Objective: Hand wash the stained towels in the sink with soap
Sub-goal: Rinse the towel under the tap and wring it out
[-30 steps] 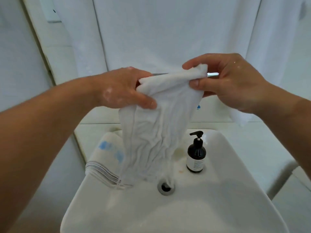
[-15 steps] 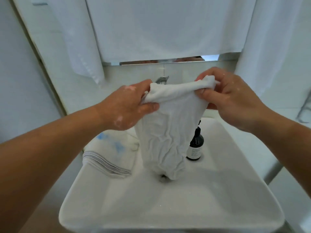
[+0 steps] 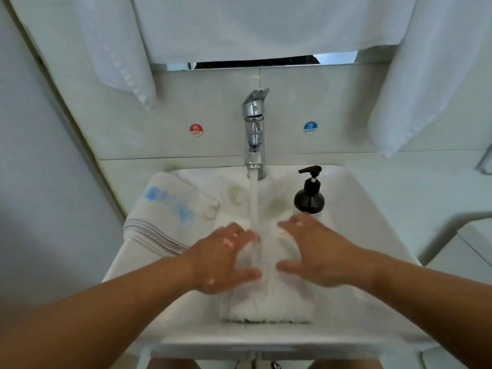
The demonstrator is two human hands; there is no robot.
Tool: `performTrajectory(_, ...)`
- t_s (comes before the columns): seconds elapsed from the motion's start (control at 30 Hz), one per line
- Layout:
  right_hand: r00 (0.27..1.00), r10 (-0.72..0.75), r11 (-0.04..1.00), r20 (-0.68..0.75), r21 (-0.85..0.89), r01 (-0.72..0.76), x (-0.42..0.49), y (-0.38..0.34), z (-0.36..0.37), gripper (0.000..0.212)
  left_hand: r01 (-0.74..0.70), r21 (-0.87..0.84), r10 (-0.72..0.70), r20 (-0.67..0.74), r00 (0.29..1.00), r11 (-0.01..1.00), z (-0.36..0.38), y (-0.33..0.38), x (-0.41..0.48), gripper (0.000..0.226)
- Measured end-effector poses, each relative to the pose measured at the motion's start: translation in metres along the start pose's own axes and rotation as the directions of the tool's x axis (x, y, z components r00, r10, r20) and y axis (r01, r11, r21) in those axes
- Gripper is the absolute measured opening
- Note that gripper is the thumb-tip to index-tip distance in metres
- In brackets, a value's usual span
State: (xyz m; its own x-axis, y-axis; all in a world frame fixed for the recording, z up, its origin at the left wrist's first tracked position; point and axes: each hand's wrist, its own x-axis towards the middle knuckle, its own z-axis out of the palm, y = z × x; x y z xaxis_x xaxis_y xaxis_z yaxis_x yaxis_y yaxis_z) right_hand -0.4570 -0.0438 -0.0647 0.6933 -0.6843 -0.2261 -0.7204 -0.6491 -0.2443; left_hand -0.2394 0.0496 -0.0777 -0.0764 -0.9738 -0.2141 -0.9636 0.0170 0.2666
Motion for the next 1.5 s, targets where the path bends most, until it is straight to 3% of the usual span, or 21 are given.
performTrajectory(0.07, 0.977, -0.156, 0.987, 0.145, -0.011, 0.16, -0.013, -0.011, 0.006, 0.084, -0.08, 0.062, 0.067, 0.176, 0.982, 0.995, 0.006, 0.008, -0.01, 0.079)
performTrajectory(0.13, 0.952, -0.197, 0.969, 0.234, -0.104, 0.226, -0.017, -0.016, 0.016, 0.081, -0.092, 0.153, 0.056, 0.223, 0.973, 0.984, 0.014, 0.011, -0.011, 0.087)
performTrajectory(0.27, 0.945, -0.283, 0.91, 0.165, -0.264, 0.318, -0.006, -0.02, 0.021, 0.034, -0.16, 0.276, 0.096, 0.229, 0.969, 0.948, 0.017, 0.013, -0.008, 0.082)
performTrajectory(0.37, 0.954, -0.297, 0.95, 0.037, -0.085, 0.299, 0.004, -0.009, 0.019, 0.022, -0.198, 0.313, 0.177, 0.093, 0.98, 0.929, 0.017, 0.015, -0.011, 0.054)
performTrajectory(0.43, 0.971, -0.236, 0.957, 0.042, 0.184, 0.225, 0.012, 0.001, 0.013, 0.018, -0.164, 0.103, 0.164, 0.006, 0.986, 0.981, 0.013, 0.013, -0.01, 0.032)
performTrajectory(0.5, 0.98, -0.152, 0.879, 0.132, 0.472, 0.072, 0.017, 0.003, 0.009, 0.017, -0.051, -0.128, 0.057, 0.046, 0.997, 0.99, -0.003, 0.004, 0.0, 0.024)
performTrajectory(0.57, 0.987, -0.064, 0.897, 0.144, 0.441, -0.006, 0.024, 0.004, 0.01, 0.015, 0.116, -0.289, -0.07, 0.164, 0.984, 0.95, -0.017, -0.006, 0.008, 0.024)
performTrajectory(0.63, 1.0, -0.002, 0.983, -0.017, 0.182, 0.005, 0.031, 0.002, 0.014, 0.021, 0.181, -0.278, -0.138, 0.167, 0.976, 0.943, -0.012, -0.012, 0.017, 0.025)
performTrajectory(0.7, 0.987, -0.051, 0.997, -0.152, 0.056, 0.06, 0.025, -0.008, 0.013, 0.028, 0.071, -0.078, -0.076, -0.072, 0.995, 0.994, 0.004, -0.012, 0.021, 0.032)
performTrajectory(0.77, 0.984, -0.171, 0.983, -0.044, 0.058, 0.173, 0.014, -0.013, 0.015, 0.049, -0.108, -0.019, 0.105, -0.122, 0.987, 0.994, 0.021, -0.009, 0.016, 0.051)
performTrajectory(0.83, 0.962, -0.178, 0.984, 0.206, 0.018, 0.178, 0.004, -0.017, 0.024, 0.096, -0.118, -0.094, 0.125, 0.073, 0.989, 0.988, 0.032, -0.006, 0.012, 0.077)
performTrajectory(0.87, 0.953, -0.153, 0.986, 0.262, -0.02, 0.164, 0.0, -0.018, 0.032, 0.115, -0.086, -0.076, 0.096, 0.141, 0.985, 0.993, 0.038, -0.005, 0.01, 0.09)
performTrajectory(0.93, 0.971, -0.138, 0.984, 0.197, -0.085, 0.157, 0.003, -0.015, 0.042, 0.131, -0.067, 0.068, 0.059, 0.118, 0.991, 0.995, 0.043, -0.004, 0.015, 0.106)
performTrajectory(1.0, 0.976, -0.16, 0.971, 0.149, -0.155, 0.183, 0.014, -0.012, 0.045, 0.127, -0.117, 0.28, 0.097, 0.087, 0.992, 0.953, 0.048, -0.009, 0.026, 0.098)
performTrajectory(1.07, 0.976, -0.169, 0.965, 0.134, -0.178, 0.192, 0.027, -0.006, 0.046, 0.112, -0.179, 0.392, 0.162, 0.076, 0.984, 0.902, 0.054, -0.012, 0.034, 0.068)
performTrajectory(1.13, 0.984, -0.157, 0.978, 0.079, -0.124, 0.166, 0.036, -0.002, 0.047, 0.089, -0.156, 0.208, 0.16, -0.005, 0.987, 0.966, 0.052, -0.009, 0.038, 0.046)
performTrajectory(1.23, 0.986, -0.164, 0.983, 0.013, -0.082, 0.164, 0.043, 0.001, 0.044, 0.089, -0.142, -0.24, 0.116, -0.118, 0.986, 0.96, 0.038, 0.0, 0.037, 0.027)
performTrajectory(1.33, 0.982, -0.188, 0.977, 0.004, 0.102, 0.186, 0.044, 0.002, 0.036, 0.052, -0.101, -0.259, 0.086, -0.068, 0.994, 0.961, 0.034, -0.004, 0.035, 0.04)
performTrajectory(1.4, 0.977, -0.171, 0.95, 0.124, 0.283, 0.131, 0.041, -0.002, 0.028, 0.036, 0.017, -0.269, -0.002, 0.057, 0.998, 0.963, 0.031, -0.01, 0.032, 0.055)
performTrajectory(1.47, 0.971, -0.141, 0.956, 0.192, 0.281, 0.083, 0.039, -0.006, 0.026, 0.061, 0.119, -0.186, -0.095, 0.132, 0.987, 0.975, 0.023, -0.013, 0.029, 0.075)
performTrajectory(1.5, 0.98, -0.111, 0.976, 0.168, 0.203, 0.075, 0.038, -0.008, 0.026, 0.076, 0.143, -0.131, -0.13, 0.101, 0.986, 0.981, 0.018, -0.014, 0.027, 0.074)
